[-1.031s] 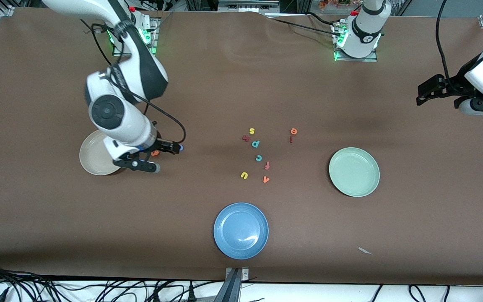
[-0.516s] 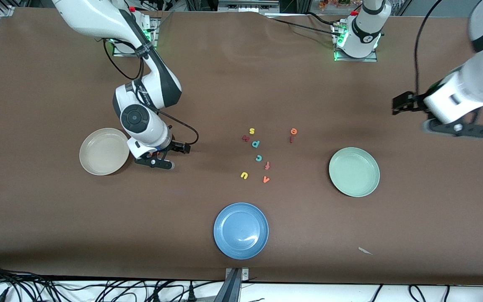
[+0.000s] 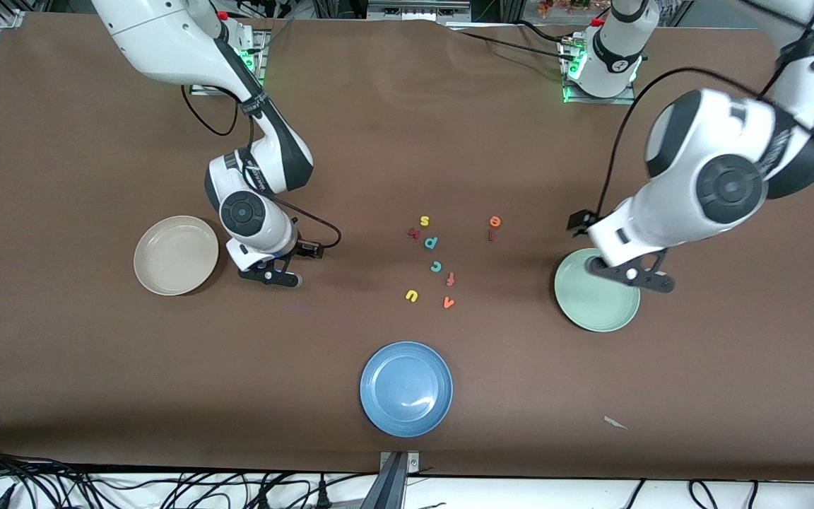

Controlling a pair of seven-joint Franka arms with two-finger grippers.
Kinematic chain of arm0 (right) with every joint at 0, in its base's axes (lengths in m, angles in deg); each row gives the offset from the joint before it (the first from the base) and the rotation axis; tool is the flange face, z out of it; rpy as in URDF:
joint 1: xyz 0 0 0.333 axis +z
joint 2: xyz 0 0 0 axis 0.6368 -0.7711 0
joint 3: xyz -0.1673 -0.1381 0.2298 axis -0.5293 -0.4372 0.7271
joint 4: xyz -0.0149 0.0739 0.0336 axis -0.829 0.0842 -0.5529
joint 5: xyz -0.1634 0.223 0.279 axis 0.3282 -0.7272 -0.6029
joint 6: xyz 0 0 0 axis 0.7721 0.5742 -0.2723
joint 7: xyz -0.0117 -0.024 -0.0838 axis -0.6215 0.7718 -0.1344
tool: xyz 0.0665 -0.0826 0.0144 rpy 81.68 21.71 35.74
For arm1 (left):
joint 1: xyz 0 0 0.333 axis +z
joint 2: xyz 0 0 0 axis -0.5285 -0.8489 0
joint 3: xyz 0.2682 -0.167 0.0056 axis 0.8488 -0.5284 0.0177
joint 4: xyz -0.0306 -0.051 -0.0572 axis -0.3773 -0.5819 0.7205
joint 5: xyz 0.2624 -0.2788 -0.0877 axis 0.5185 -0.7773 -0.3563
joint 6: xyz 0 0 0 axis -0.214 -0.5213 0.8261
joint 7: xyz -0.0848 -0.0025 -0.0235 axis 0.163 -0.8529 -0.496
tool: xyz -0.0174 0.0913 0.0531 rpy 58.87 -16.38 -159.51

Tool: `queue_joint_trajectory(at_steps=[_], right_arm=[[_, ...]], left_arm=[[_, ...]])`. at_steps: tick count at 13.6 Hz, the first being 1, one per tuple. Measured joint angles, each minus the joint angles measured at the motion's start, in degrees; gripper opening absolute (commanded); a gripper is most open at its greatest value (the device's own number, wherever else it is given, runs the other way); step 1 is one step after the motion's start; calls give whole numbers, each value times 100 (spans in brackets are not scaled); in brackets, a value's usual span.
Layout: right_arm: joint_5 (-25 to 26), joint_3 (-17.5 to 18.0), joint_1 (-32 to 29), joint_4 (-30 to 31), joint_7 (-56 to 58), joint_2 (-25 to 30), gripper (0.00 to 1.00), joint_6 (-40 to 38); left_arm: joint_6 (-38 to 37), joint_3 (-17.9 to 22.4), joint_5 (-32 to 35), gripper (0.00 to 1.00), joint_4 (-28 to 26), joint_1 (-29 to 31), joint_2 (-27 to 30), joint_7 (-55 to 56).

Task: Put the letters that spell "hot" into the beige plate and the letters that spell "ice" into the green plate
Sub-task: 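Reach the right gripper to the blue ring while the left gripper reaches the red letter, then grasp the blue ring with the right gripper while the left gripper grasps the red letter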

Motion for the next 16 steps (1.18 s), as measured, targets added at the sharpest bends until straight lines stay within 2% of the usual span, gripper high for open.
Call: queue_joint_trajectory(at_steps=[5,7,9,10,12,13,14,15,16], right_arm=[[0,35,9,50,-2,-95,80,142],[0,36,10,154,-2,-111,76,362],[0,35,9,222,2,-134,74,480],[0,36,10,223,11,-145,68,495],[0,36,10,227,22,-157,63,499],[0,36,9,229,22,-160,55,499],[0,36,9,230,23,-161,53,500],[-1,39,9,229,26,-158,53,515],[-1,46,9,229,26,-155,49,521]], left_arm=[[504,-47,-36,100,-1,-314,-728,-13],[920,-265,-125,100,-106,-361,-1028,10],[1126,-351,-177,100,-351,-420,-1098,55],[1221,-364,-270,100,-469,-434,-1093,126],[1587,-433,-378,100,-779,-491,-1087,404],[1830,-458,-379,100,-981,-549,-1087,551],[2062,-463,-379,99,-1176,-604,-1087,675],[2256,-470,-379,97,-1360,-665,-1086,816],[2465,-476,-379,90,-1543,-727,-1086,932]])
